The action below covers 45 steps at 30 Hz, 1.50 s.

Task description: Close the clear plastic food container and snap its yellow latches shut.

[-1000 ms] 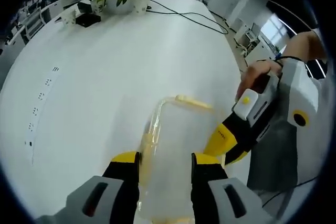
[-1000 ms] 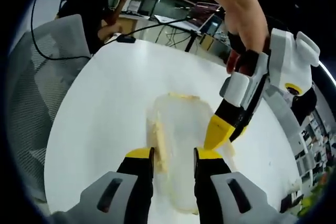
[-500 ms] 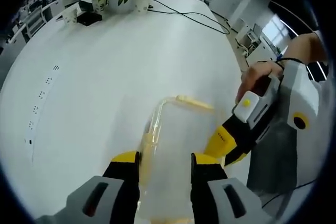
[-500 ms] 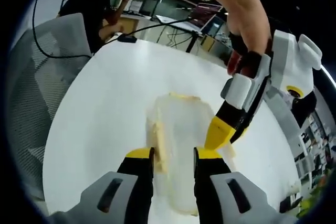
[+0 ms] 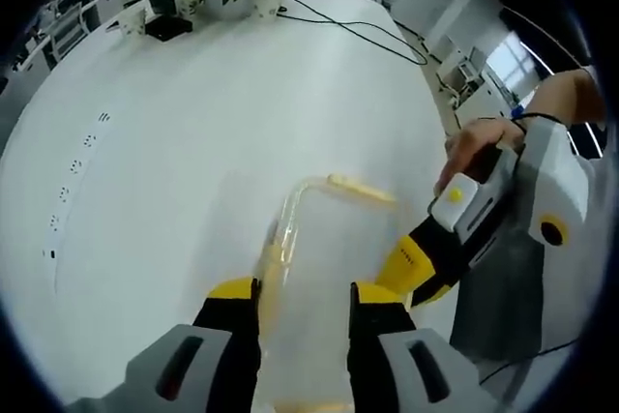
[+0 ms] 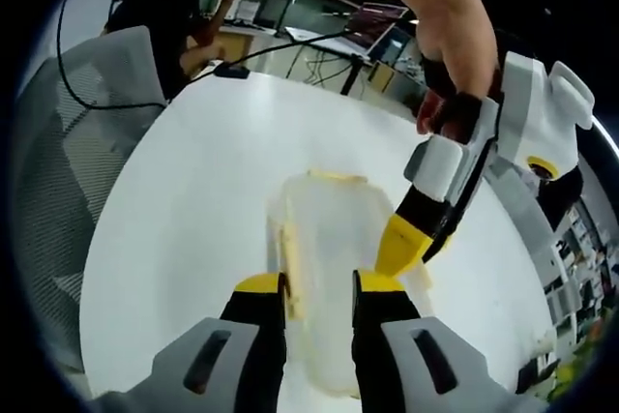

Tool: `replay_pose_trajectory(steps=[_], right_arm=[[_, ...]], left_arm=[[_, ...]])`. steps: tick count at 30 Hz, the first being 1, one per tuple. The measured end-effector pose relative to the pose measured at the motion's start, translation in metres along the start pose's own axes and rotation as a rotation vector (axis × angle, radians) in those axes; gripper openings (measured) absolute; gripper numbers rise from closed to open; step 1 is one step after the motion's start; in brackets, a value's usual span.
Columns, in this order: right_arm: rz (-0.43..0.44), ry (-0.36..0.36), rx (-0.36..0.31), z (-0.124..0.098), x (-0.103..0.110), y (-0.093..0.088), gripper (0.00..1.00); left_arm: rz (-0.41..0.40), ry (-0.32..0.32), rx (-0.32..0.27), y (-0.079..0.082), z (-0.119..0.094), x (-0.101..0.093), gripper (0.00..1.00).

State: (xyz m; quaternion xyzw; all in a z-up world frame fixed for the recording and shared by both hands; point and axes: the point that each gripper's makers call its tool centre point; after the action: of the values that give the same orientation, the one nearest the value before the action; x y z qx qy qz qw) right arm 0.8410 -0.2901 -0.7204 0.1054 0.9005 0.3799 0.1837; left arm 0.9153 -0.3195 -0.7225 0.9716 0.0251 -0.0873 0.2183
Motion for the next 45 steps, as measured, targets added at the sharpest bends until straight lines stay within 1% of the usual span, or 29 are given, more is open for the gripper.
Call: replay_pose_trajectory(steps=[2, 3, 4, 5, 6, 7, 8, 11, 18, 20, 22, 23, 26, 28, 31, 33, 34, 36, 37, 39, 42, 45], right_arm=[[0.008, -0.005, 0.003, 0.0, 0.0, 0.0, 0.21], [0.015, -0.005, -0.01, 0.0, 0.0, 0.001, 0.21], [0.014, 0.0, -0.009, -0.001, 0.001, 0.0, 0.21], [0.015, 0.003, -0.01, -0.001, 0.001, 0.0, 0.2], [0.015, 0.003, -0.01, 0.0, 0.001, 0.0, 0.2], [0.019, 0.005, -0.012, 0.0, 0.001, 0.0, 0.2], [0.018, 0.004, -0.013, 0.0, 0.001, 0.0, 0.2], [0.02, 0.003, -0.014, 0.0, 0.001, 0.0, 0.21], [-0.003, -0.005, -0.003, 0.0, 0.002, 0.001, 0.22], [-0.01, -0.009, 0.005, 0.001, 0.003, 0.002, 0.22], [-0.019, -0.013, 0.016, 0.0, 0.003, 0.002, 0.23], [-0.019, -0.012, 0.019, 0.0, 0.003, 0.002, 0.23], [-0.029, -0.008, 0.023, 0.0, 0.003, 0.002, 0.24], [-0.016, -0.005, 0.02, 0.0, 0.004, 0.002, 0.25], [0.008, -0.002, 0.012, 0.0, 0.003, 0.004, 0.25], [0.019, -0.002, 0.008, 0.0, 0.004, 0.004, 0.26], [0.029, 0.001, 0.006, 0.0, 0.004, 0.005, 0.26], [0.05, -0.004, 0.007, 0.0, 0.004, 0.004, 0.28], [0.05, -0.01, 0.012, -0.001, 0.003, 0.003, 0.28], [0.07, -0.008, 0.01, -0.002, 0.001, 0.002, 0.28], [0.094, -0.016, 0.012, -0.004, -0.002, 0.001, 0.28], [0.112, -0.019, 0.015, -0.005, -0.003, -0.001, 0.29]], left_arm=[[0.001, -0.001, 0.005, 0.0, 0.0, 0.0, 0.27], [0.016, -0.024, 0.019, -0.001, 0.002, -0.003, 0.27], [-0.01, -0.022, 0.02, -0.001, 0.005, -0.004, 0.26], [0.0, -0.033, 0.028, 0.0, 0.007, -0.004, 0.26], [-0.008, -0.037, 0.033, -0.001, 0.007, -0.006, 0.25], [-0.065, -0.047, 0.032, -0.001, 0.007, -0.007, 0.24], [-0.033, -0.045, 0.021, -0.001, 0.007, -0.004, 0.24], [-0.026, -0.044, 0.017, -0.002, 0.007, -0.01, 0.24], [-0.02, -0.058, 0.033, -0.002, 0.004, -0.01, 0.25], [-0.026, -0.062, 0.024, -0.003, 0.002, -0.01, 0.26], [-0.051, -0.064, 0.003, -0.003, 0.001, -0.009, 0.27], [-0.05, -0.064, -0.005, -0.004, 0.0, -0.009, 0.27], [-0.064, -0.059, -0.014, -0.002, -0.001, -0.008, 0.28], [-0.055, -0.053, -0.018, -0.003, -0.003, -0.005, 0.28], [-0.042, -0.027, -0.045, 0.001, -0.005, -0.002, 0.28], [-0.029, -0.009, -0.046, 0.001, -0.005, 0.001, 0.34], [-0.026, -0.006, -0.045, 0.001, -0.005, 0.001, 0.35], [-0.031, -0.015, -0.042, -0.001, -0.005, 0.0, 0.31], [-0.035, -0.018, -0.045, -0.002, -0.006, 0.0, 0.31], [-0.026, -0.006, -0.046, -0.002, -0.006, 0.001, 0.31], [-0.022, -0.008, -0.046, -0.003, -0.006, 0.0, 0.31], [-0.011, 0.009, -0.041, -0.004, -0.008, 0.003, 0.33]])
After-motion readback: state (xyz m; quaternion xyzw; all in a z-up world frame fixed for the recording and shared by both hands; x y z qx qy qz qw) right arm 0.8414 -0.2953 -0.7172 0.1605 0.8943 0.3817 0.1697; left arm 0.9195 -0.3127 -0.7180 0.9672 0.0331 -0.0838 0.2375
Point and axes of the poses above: the point that each gripper's makers call its tool centre point, and the gripper's own axes: z roughly forward along the fingers, x roughly to its left, y roughly out of its top, and after that the axes turned 10 degrees about z, right-handed
